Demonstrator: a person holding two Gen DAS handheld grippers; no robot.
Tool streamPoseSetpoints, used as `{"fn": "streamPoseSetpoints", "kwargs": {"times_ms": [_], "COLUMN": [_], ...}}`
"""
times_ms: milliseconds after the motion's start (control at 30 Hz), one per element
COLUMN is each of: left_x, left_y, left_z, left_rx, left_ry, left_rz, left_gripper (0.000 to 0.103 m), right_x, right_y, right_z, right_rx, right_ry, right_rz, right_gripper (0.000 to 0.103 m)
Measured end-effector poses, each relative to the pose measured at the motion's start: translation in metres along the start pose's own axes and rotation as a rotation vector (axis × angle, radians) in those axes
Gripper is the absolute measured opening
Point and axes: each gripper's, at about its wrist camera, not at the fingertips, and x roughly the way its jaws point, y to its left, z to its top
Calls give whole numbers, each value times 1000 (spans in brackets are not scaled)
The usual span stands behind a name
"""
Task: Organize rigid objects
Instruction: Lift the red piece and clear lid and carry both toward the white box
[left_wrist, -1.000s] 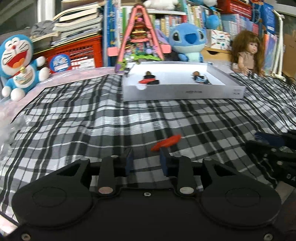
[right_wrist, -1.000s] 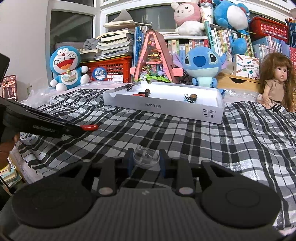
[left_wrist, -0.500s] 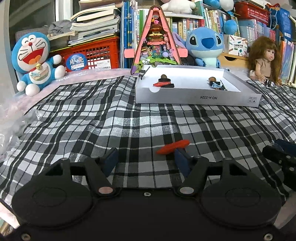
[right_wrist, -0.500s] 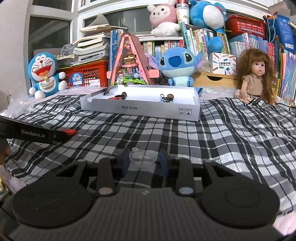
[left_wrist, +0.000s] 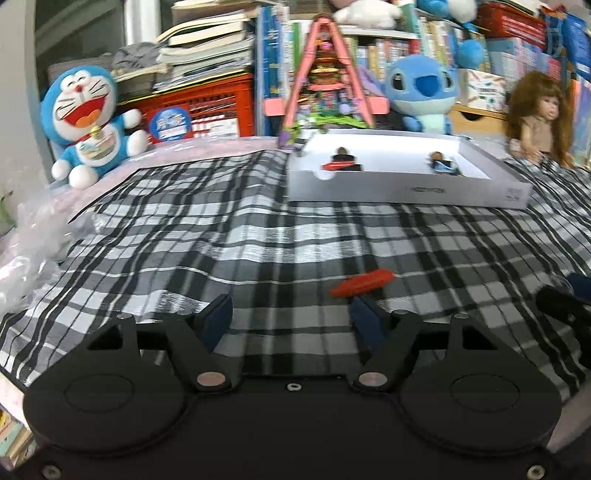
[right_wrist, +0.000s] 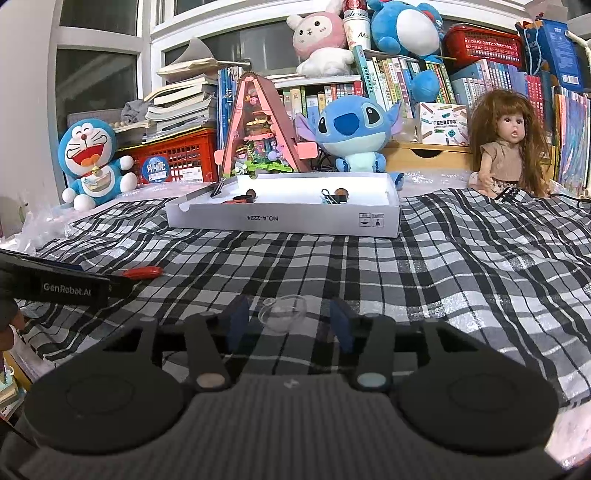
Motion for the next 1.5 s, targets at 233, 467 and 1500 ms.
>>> {"fn": "streamPoseSetpoints", "kwargs": {"times_ms": [233,467,1500], "left_x": [7,9,10], "left_y": [6,3,-37], "left_z": [4,7,5], "left_rx": [-7,-13,4], "left_ry": [1,-3,-48], "left_rz": [35,39,-93], "left_gripper": [70,70,42], "right_x": [-2,-6,5], "right_y": [-4,-9,23], "right_z": [0,1,-5], "right_rx": [15,13,-56], "right_ry": [-2,-5,-5], "right_rz": [-17,-32,-162], "right_gripper": [64,65,33]}}
